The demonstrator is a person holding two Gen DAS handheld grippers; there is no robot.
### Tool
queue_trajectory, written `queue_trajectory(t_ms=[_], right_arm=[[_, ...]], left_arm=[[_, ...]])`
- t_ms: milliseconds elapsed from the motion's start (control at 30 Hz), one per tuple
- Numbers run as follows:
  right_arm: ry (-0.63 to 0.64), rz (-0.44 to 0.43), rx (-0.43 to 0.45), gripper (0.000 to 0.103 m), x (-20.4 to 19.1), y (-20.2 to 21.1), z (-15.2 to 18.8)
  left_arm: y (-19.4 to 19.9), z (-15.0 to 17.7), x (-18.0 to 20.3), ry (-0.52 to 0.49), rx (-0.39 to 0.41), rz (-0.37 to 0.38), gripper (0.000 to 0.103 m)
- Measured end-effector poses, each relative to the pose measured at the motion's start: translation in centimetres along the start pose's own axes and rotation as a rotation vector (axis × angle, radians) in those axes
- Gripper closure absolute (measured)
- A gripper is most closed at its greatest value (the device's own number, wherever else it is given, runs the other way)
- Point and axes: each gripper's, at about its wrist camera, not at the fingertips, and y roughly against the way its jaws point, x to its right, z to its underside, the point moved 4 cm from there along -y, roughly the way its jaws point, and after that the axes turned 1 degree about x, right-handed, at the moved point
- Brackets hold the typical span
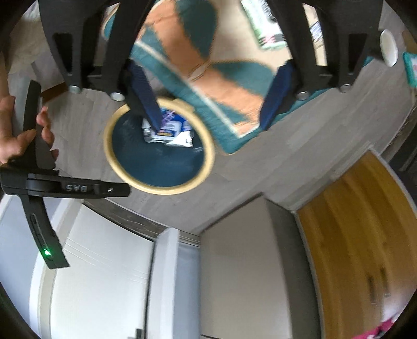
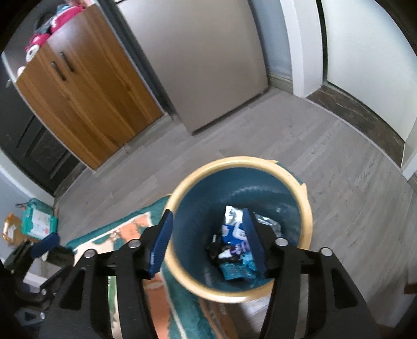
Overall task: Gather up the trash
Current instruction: 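Open both tools to drop the bottle and blister pack into the bin, then move both tools back over the remaining trash on the rug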
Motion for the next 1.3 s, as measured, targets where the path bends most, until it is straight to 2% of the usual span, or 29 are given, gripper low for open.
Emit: queue_trajectory(t_ms=[67, 167, 300, 533, 667, 800, 1000, 1133, 1300], right_arm=[[0.029, -0.006, 0.02, 0.026, -1.5, 0.9, 0.5], [0.091, -0.002, 0.044, 0.014, -4.0, 2.0, 1.6], [0.144, -0.027, 0.051, 0.008, -7.1, 2.8, 3.4], [0.211, -0.066, 0.004, 0.005, -12.5, 2.4, 7.4], [0.301, -0.03, -0.021, 0.005, -15.2, 1.5, 9.2], [0.315, -0.017, -0.061, 0.005, -16.6, 0.0, 10.7], [0.367, 0.004, -0.111, 0.005, -19.6, -1.4, 13.6], [0.409, 0.025, -0.132, 0.005, -21.2, -2.0, 15.0], [0.302, -0.007, -0.186, 0.005, -21.9, -3.2, 16.2]], left_arm=[[1.6, 0.8, -1.0, 0.0, 0.006, -0.019, 0.022], [4.4, 2.1, -2.6, -0.008, 0.019, -0.077, 0.014], [8.1, 3.9, -5.1, 0.036, 0.041, -0.133, 0.009], [11.5, 7.8, -9.7, 0.116, 0.06, -0.227, 0.006], [12.7, 11.0, -12.0, 0.157, 0.072, -0.28, 0.006], [12.7, 13.1, -14.2, 0.233, 0.029, -0.276, 0.006], [13.2, 15.3, -16.5, 0.319, 0.012, -0.283, 0.006], [13.2, 16.8, -17.0, 0.275, -0.033, -0.318, 0.006], [13.5, 18.8, -18.5, 0.27, -0.077, -0.34, 0.006]])
